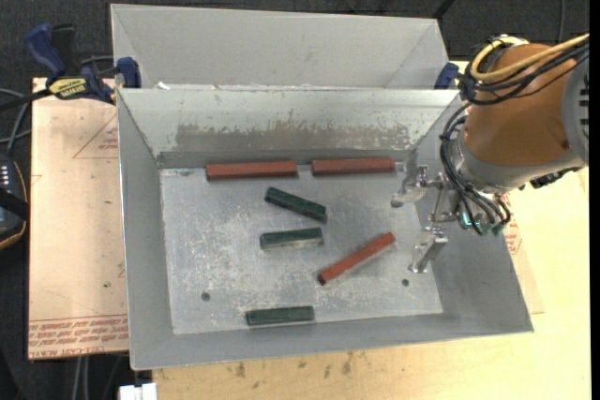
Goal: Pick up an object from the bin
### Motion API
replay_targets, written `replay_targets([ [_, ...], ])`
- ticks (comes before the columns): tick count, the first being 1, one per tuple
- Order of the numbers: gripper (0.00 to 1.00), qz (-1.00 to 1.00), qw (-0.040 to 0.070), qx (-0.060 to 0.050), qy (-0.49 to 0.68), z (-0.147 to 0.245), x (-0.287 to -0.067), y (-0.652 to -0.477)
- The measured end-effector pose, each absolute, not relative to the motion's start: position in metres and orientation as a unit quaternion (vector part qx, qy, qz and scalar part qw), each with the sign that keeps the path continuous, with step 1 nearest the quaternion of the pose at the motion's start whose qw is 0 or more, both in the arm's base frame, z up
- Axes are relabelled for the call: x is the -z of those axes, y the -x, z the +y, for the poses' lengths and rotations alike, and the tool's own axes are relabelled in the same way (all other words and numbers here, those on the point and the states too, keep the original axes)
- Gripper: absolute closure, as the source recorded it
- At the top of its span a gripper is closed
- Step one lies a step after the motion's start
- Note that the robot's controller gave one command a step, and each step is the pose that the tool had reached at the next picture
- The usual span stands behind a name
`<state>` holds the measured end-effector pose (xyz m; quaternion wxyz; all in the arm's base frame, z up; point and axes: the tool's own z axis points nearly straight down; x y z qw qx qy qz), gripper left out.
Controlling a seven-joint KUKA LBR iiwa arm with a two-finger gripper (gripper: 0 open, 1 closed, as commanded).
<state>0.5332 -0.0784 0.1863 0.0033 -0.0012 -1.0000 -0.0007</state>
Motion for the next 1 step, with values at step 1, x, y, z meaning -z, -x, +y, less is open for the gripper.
replay_targets([
  [1,0.00,-1.000,-0.001,0.000,0.000,-0.0780,-0.1902,-0.5350],
])
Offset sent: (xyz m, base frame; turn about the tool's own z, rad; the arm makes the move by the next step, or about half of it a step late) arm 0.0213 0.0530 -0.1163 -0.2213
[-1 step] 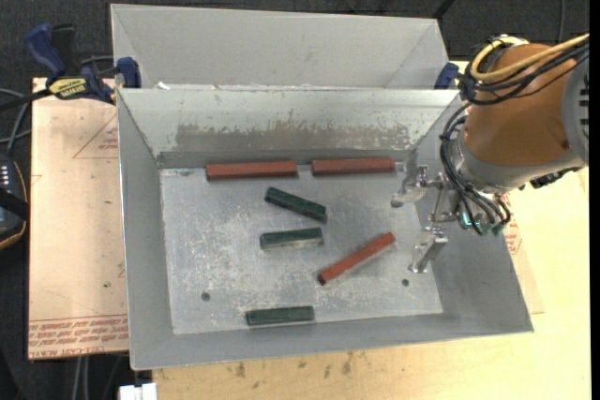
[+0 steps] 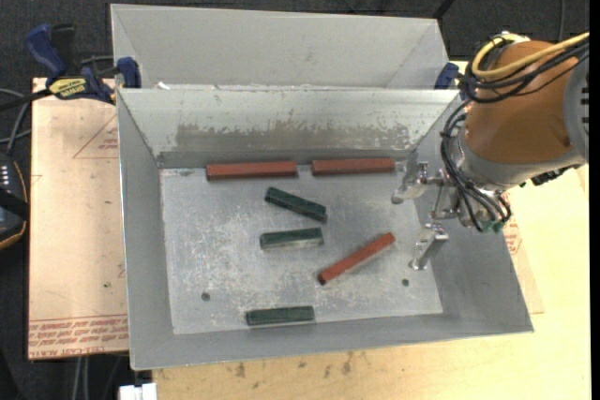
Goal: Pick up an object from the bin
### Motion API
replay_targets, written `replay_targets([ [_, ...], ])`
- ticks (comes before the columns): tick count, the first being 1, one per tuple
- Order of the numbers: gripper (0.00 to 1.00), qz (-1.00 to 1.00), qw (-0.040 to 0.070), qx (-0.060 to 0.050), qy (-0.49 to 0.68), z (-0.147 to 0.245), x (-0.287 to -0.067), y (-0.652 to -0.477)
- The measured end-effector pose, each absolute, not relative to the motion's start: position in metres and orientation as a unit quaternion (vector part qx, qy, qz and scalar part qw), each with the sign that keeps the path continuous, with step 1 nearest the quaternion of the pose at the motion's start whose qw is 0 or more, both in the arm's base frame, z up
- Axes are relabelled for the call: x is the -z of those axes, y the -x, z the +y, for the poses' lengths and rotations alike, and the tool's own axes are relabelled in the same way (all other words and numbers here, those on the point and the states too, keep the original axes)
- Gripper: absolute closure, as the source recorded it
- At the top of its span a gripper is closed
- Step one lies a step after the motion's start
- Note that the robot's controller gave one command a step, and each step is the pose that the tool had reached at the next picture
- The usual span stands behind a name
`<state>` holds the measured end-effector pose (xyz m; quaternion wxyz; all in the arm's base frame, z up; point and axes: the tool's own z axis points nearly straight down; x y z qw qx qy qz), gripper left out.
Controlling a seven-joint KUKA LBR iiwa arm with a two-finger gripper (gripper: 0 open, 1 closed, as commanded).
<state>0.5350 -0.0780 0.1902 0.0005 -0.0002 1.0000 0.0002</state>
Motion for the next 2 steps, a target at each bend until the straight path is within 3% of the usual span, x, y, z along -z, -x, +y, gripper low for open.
replay_targets([
  [1,0.00,0.998,0.002,0.000,0.062,-0.048,-0.122,-0.547],
  [2,0.00,0.994,0.000,-0.001,0.107,-0.036,-0.131,-0.552],
])
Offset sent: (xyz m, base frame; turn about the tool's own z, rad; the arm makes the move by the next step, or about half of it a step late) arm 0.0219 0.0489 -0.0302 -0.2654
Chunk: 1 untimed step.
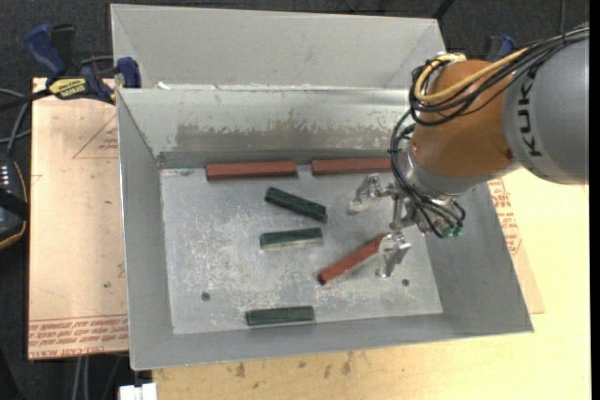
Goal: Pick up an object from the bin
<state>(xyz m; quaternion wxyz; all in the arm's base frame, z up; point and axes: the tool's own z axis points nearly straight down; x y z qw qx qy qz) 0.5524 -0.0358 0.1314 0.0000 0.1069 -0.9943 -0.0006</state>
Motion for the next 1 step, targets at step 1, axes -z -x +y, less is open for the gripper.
replay_targets([
  [1,0.00,-0.993,-0.001,0.000,-0.117,-0.0342,-0.1289,-0.5502],
])
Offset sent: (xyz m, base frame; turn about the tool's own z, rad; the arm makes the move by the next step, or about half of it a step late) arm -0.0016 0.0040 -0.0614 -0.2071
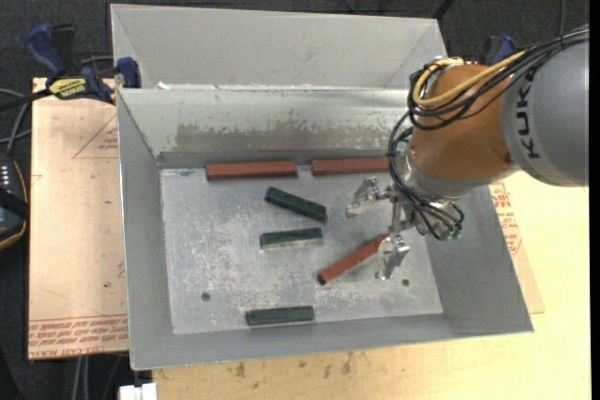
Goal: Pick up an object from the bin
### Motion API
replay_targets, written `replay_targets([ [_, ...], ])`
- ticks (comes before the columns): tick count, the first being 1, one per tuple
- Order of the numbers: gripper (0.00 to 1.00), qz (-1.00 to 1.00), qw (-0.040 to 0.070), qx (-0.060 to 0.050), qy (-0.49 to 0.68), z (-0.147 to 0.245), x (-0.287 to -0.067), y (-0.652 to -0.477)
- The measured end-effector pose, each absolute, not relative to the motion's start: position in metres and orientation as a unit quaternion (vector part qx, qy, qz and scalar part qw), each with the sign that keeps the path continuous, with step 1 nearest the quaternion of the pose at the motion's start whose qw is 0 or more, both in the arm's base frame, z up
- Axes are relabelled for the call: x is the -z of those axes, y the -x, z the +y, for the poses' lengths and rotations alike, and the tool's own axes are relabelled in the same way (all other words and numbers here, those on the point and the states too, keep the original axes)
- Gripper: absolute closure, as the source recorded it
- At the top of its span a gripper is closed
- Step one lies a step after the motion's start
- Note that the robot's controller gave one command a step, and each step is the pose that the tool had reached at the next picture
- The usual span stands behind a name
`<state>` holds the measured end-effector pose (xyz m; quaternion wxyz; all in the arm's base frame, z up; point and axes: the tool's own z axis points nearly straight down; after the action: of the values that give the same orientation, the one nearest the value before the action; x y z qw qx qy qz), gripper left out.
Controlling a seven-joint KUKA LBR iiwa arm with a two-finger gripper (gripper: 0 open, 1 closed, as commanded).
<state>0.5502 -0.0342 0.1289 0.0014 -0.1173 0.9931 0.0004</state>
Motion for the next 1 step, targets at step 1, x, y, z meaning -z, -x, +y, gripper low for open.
replay_targets([
  [1,0.00,0.978,0.003,0.000,0.206,-0.0314,-0.0760,-0.5525],
])
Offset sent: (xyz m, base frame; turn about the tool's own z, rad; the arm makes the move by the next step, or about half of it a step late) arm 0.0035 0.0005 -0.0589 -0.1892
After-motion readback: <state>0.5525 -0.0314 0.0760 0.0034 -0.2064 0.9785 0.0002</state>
